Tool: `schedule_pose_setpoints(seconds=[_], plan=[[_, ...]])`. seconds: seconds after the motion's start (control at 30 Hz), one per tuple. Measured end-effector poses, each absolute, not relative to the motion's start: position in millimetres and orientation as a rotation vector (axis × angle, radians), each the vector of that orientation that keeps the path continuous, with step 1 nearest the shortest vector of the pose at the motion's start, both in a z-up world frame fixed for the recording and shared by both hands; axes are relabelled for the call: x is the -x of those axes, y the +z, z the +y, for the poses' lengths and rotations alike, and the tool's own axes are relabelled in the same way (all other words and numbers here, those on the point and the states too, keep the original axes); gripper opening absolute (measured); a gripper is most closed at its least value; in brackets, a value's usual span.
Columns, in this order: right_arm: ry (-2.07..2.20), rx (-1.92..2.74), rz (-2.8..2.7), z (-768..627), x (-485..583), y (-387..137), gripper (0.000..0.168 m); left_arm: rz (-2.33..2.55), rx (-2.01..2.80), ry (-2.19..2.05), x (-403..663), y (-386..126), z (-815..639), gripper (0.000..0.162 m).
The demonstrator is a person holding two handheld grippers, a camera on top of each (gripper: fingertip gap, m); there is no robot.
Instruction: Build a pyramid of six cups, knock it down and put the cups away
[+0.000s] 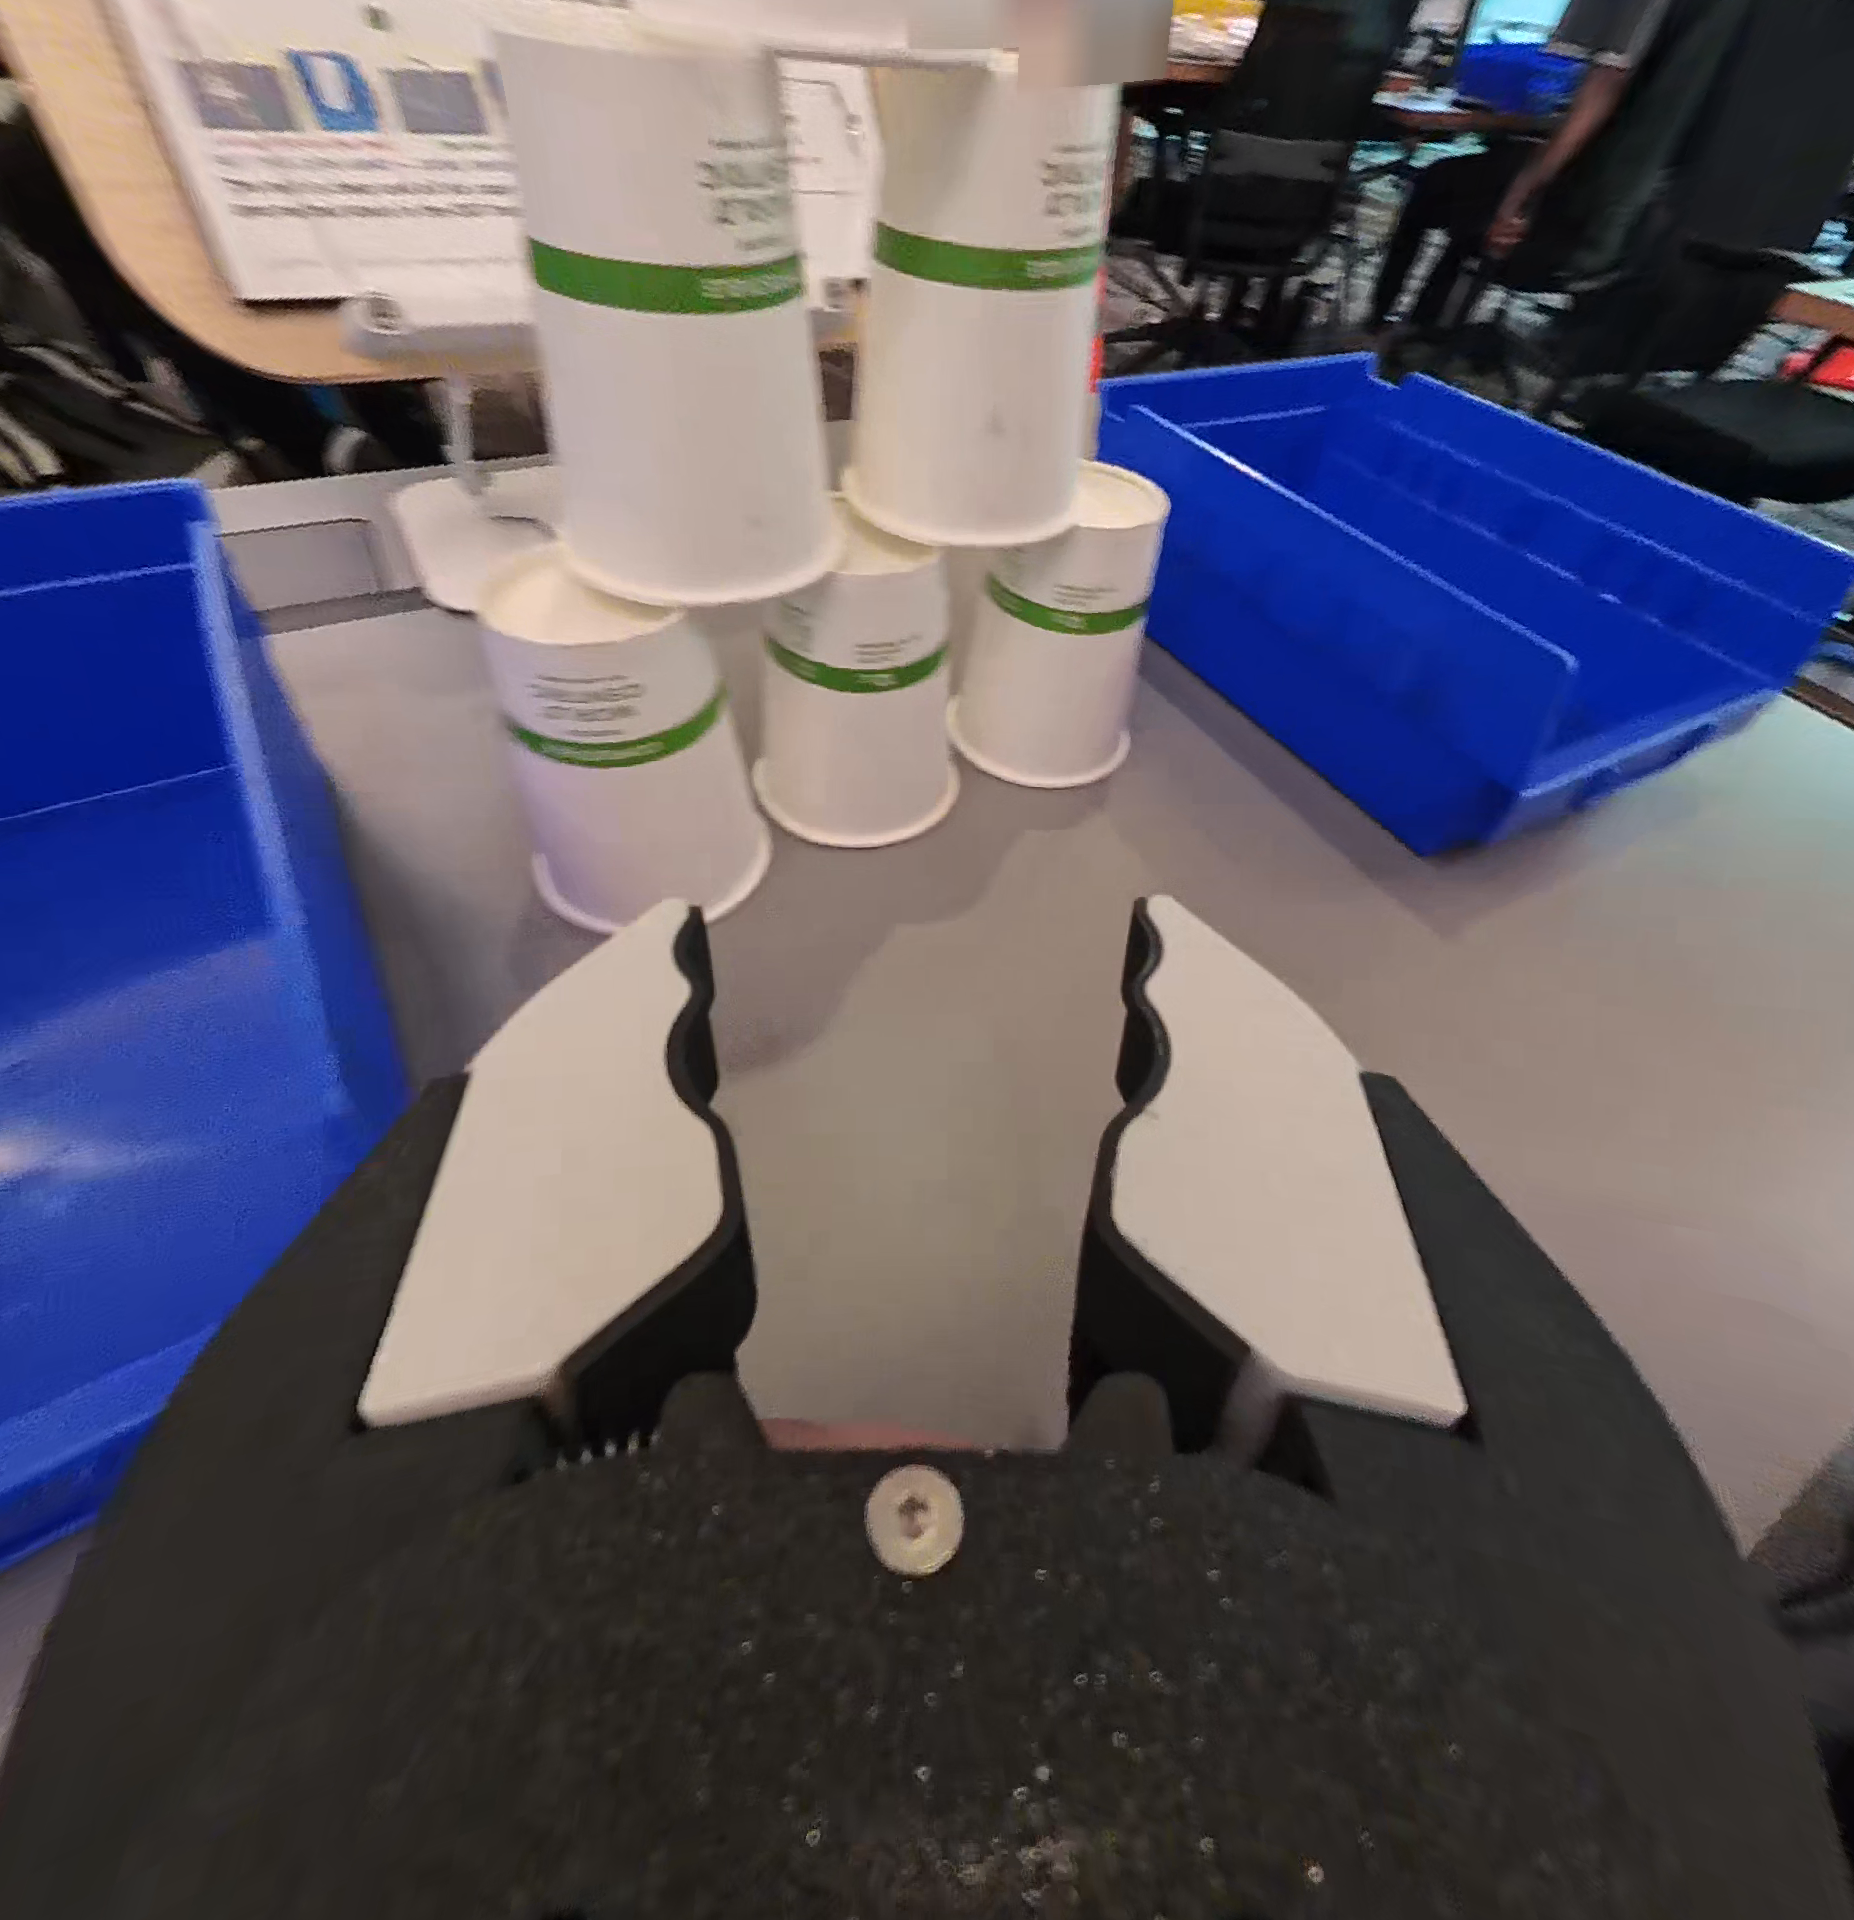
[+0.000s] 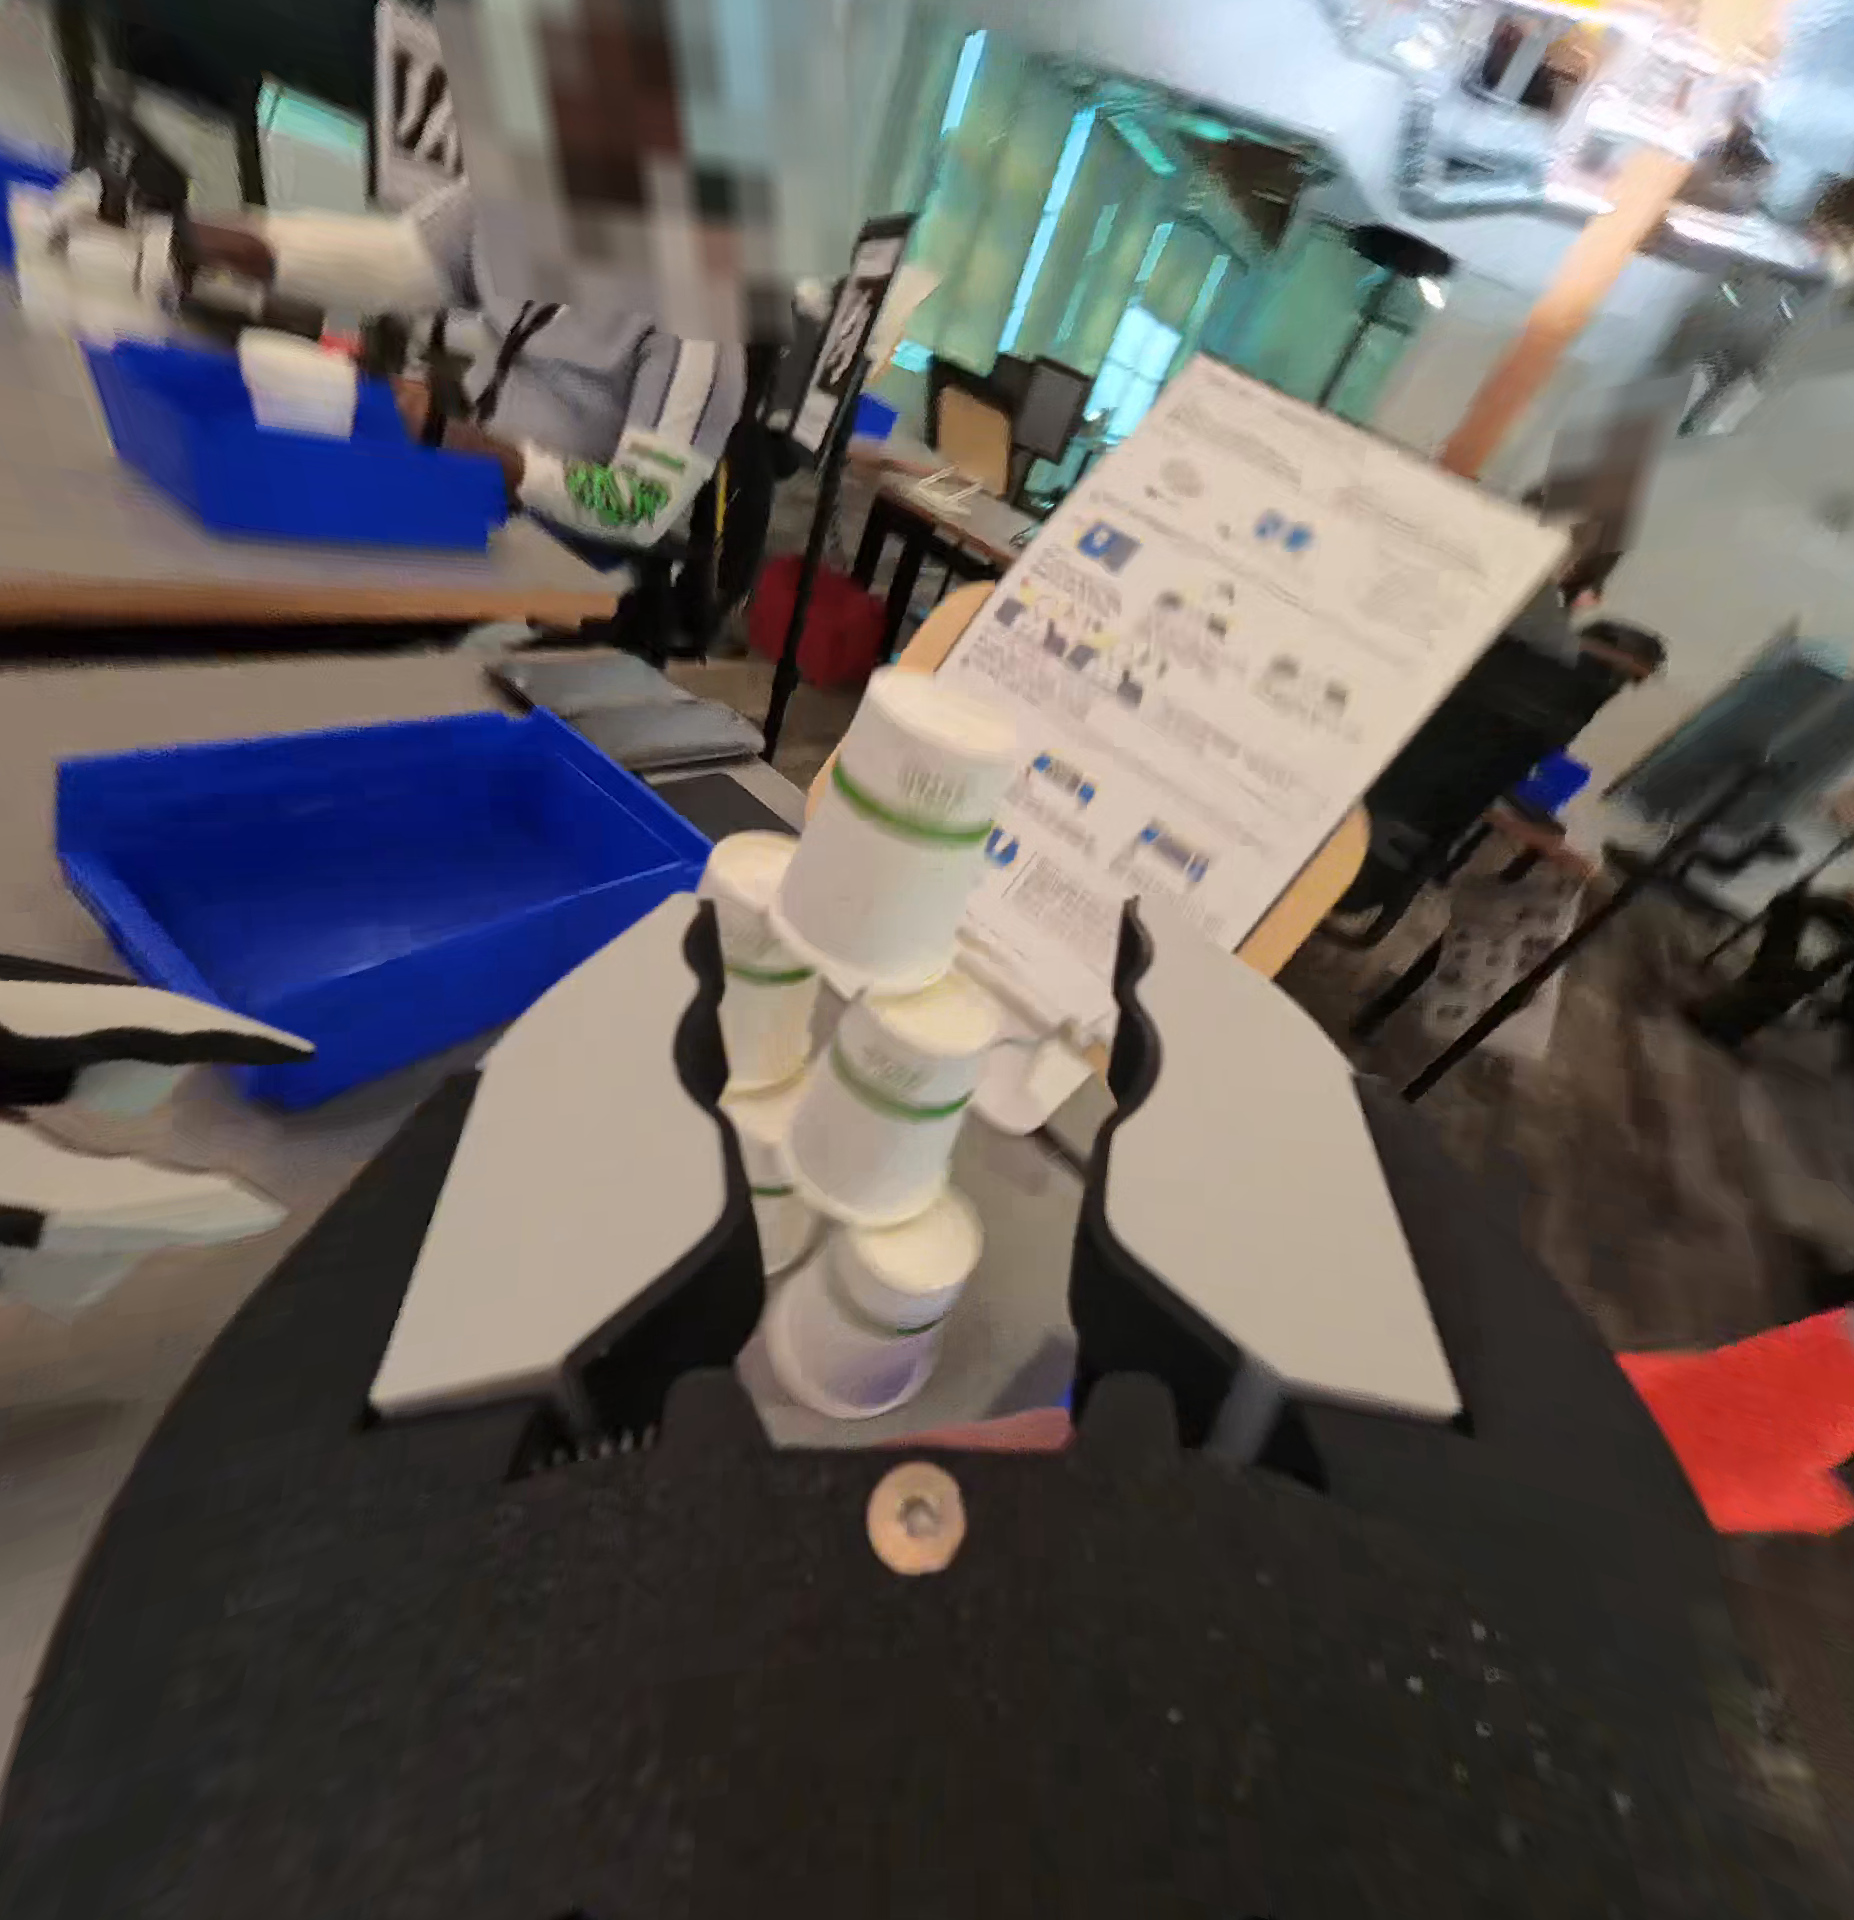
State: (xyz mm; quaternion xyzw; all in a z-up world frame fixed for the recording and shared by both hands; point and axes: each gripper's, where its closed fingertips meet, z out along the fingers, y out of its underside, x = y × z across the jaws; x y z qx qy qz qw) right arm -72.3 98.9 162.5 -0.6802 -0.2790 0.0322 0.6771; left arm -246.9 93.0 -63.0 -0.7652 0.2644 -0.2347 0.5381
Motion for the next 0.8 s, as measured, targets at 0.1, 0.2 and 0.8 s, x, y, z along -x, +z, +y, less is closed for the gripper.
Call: schedule_pose_setpoints(seconds=[0.1,0.2,0.8], plan=[[0.267,1.582,-0.412,66,75,75,0.077,0.553,1.852,-0.535,264,-66,90,0.075],[0.288,1.729,-0.347,50,84,-20,0.090,0.532,1.878,-0.546,270,-79,80,0.076],[0.289,1.738,-0.246,15,77,-85,0.085,0.614,1.828,-0.415,277,-109,66,0.078]])
